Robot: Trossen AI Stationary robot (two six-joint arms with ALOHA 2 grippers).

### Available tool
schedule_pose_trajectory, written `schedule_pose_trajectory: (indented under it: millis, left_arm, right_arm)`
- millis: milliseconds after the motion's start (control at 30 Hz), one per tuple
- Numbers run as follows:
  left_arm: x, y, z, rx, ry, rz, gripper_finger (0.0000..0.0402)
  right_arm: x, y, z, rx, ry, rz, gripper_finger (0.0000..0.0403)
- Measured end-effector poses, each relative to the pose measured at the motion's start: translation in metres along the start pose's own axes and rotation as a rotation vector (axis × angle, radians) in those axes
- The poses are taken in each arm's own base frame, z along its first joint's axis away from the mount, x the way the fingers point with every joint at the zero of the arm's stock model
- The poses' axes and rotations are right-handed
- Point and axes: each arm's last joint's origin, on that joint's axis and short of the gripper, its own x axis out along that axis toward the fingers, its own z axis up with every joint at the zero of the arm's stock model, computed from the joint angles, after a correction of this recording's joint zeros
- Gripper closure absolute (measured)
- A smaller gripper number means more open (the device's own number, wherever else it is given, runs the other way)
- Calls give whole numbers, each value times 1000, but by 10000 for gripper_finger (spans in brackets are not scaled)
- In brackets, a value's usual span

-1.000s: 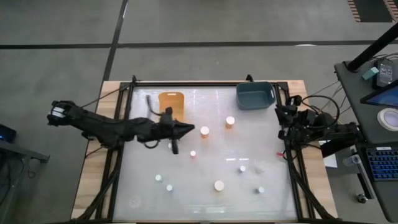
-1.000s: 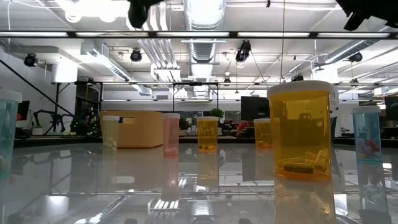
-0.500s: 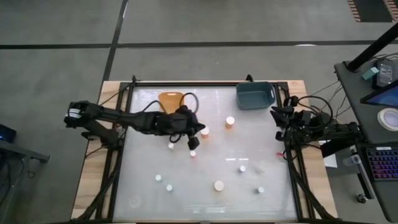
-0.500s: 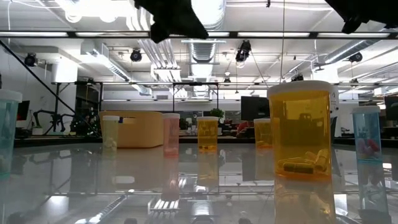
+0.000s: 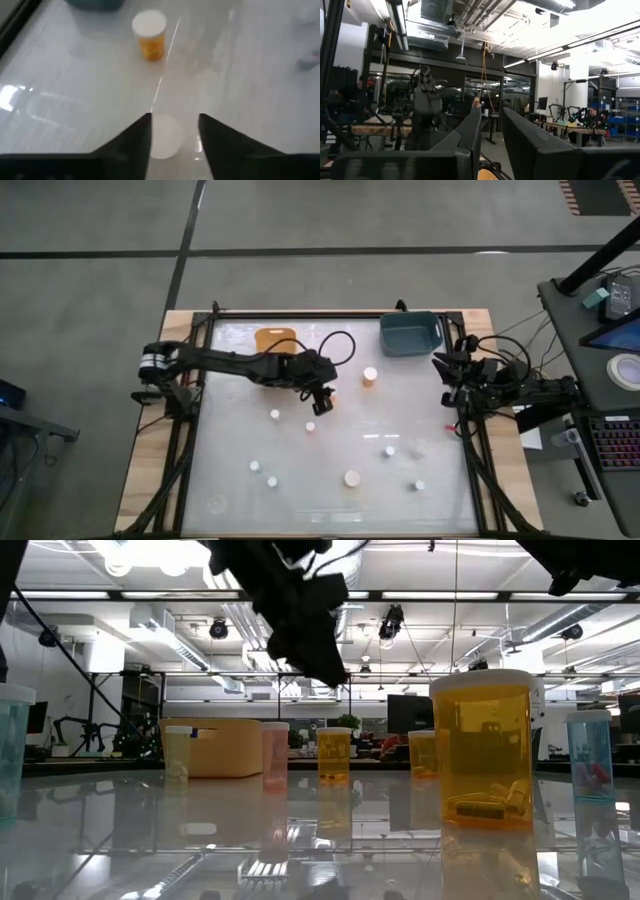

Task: Pick and place medicine bottles into bin by pill shape (circle, oval)
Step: Put the orange bottle pill into the yellow bin

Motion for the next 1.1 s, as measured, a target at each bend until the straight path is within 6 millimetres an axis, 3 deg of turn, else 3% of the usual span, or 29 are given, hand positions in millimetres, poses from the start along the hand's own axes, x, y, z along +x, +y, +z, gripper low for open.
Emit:
schedule_pose_trajectory:
  millis: [200,367,600,833,1100]
  left_arm:
    - [16,2,-4,0,32,25,134]
    - [32,1,-11,32,66,38,96]
    - [51,0,-20,43,119,49,93]
    - [56,0,-24,45,136,53,96]
    - [51,0,-21,42,117,49,152]
  right_arm:
    - [0,0,0,-1,4,1,335]
    - [0,0,-1,-19,12,2,335]
    - [0,0,-2,-31,25,-2,335]
    - [0,0,-3,-35,37,-26,335]
    - [0,0,-3,-42,38,-27,335]
